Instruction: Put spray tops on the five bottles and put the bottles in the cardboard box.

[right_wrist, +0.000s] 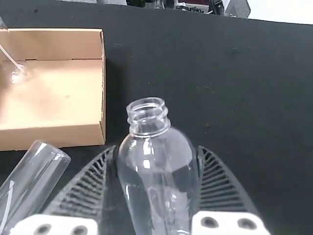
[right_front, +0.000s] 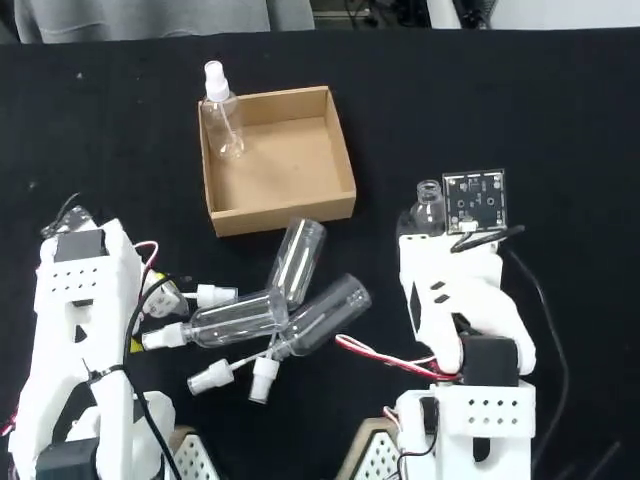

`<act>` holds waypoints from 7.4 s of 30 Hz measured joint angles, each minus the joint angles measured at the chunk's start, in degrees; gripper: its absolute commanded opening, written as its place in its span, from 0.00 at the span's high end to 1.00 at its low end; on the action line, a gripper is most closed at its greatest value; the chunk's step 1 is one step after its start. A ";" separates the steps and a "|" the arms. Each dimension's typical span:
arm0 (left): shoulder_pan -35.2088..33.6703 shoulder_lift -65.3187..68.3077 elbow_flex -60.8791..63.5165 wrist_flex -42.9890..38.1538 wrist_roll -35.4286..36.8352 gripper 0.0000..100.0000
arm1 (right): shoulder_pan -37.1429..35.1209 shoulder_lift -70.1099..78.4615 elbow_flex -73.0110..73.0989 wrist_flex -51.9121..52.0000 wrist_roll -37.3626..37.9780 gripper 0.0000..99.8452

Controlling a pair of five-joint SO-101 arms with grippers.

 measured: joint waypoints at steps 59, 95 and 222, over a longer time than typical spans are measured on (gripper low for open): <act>-10.46 0.00 3.96 -30.77 9.14 0.96 | 0.00 0.00 0.35 0.00 0.00 0.89; -15.65 -13.27 -12.75 -30.68 5.45 0.96 | 0.00 0.00 0.35 0.00 0.00 0.89; 7.65 -69.10 28.48 -53.80 27.08 0.97 | -37.54 -30.86 34.20 -14.59 12.92 0.89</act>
